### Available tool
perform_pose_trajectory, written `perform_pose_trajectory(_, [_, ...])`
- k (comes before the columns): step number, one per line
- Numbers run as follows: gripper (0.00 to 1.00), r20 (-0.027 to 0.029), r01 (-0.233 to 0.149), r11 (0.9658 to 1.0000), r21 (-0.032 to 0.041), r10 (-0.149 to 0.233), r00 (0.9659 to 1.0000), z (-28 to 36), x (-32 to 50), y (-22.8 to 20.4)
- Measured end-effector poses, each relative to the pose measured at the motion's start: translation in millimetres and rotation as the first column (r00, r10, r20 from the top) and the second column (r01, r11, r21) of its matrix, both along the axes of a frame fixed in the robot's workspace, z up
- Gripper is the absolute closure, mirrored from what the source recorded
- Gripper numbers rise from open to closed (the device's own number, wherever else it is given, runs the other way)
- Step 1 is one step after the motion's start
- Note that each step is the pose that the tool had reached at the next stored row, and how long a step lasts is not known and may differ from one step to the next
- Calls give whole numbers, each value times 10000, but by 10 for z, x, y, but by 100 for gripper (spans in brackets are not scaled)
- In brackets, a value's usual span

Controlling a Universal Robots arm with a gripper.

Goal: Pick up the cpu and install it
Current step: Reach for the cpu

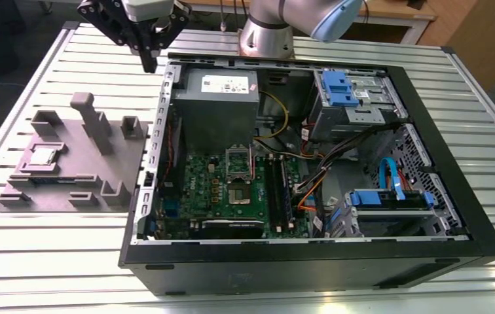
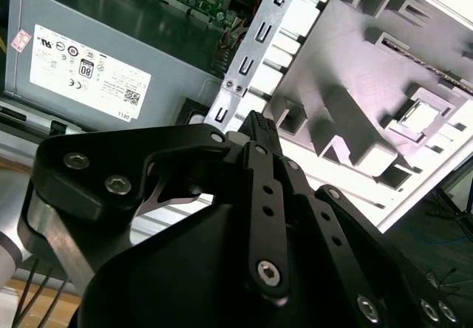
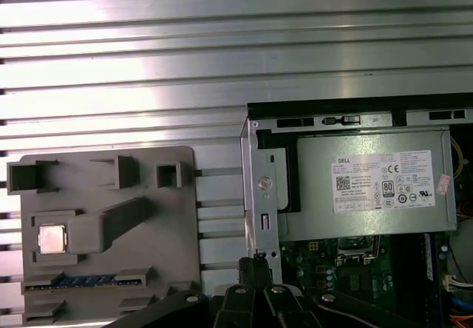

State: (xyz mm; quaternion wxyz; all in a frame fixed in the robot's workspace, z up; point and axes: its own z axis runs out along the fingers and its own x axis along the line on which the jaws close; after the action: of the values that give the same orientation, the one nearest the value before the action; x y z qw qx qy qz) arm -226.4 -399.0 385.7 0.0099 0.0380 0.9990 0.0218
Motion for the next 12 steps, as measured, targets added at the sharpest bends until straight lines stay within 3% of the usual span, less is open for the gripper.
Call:
perform_pose_trajectory(8, [90, -4, 1, 10000, 0, -1, 10000, -2, -21, 0])
perform_pose_trajectory(12, [90, -41, 3, 10000, 0, -3, 10000, -9, -34, 0])
